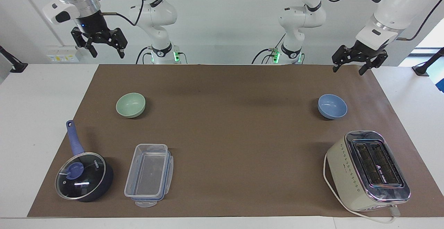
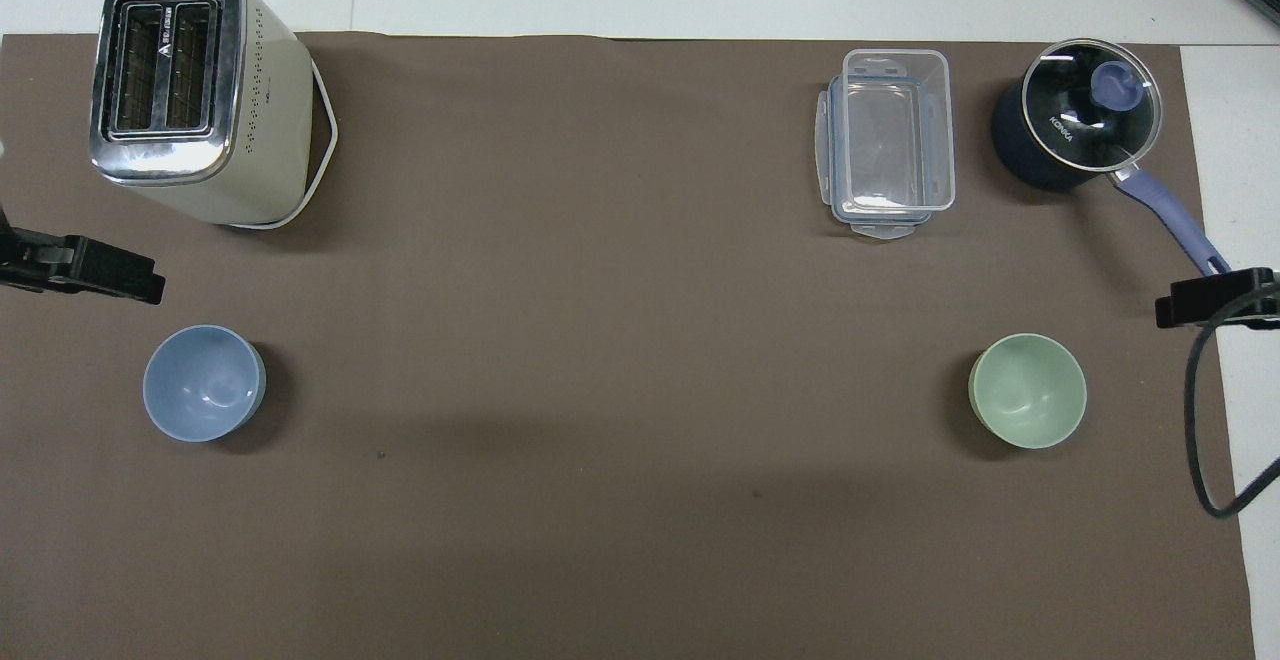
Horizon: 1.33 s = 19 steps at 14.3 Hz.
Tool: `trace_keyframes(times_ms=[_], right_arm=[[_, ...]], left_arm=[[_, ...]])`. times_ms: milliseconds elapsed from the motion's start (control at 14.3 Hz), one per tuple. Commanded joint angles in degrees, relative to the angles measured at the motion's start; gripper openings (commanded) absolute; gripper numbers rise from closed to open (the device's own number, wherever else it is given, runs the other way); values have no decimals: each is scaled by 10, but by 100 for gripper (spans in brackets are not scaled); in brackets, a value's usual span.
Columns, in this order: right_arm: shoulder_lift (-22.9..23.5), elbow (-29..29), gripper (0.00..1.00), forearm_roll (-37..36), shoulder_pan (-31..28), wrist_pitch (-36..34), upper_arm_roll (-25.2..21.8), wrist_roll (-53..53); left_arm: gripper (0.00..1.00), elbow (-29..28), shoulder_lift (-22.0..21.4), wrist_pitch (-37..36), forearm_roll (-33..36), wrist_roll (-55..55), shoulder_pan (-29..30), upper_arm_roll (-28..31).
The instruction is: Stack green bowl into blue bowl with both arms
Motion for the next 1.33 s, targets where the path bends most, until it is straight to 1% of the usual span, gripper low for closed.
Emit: trace_keyframes(times_ms=[0,560,980,1260], right_arm=[[-7,-4,100,4,-6,0,3,-14],[-7,-5,100,4,-6,0,3,-14],[-7,-5,100,4,-6,0,3,-14],[-7,-5,100,4,-6,0,3,-14]], left_arm=[[100,-20,-15,4,9,-2,2,0],[100,-27,-20,6,6,-2,3,2],[100,-29,-20,10,1,27,21,3],[100,-45,-27,14,-17,47,38,4]])
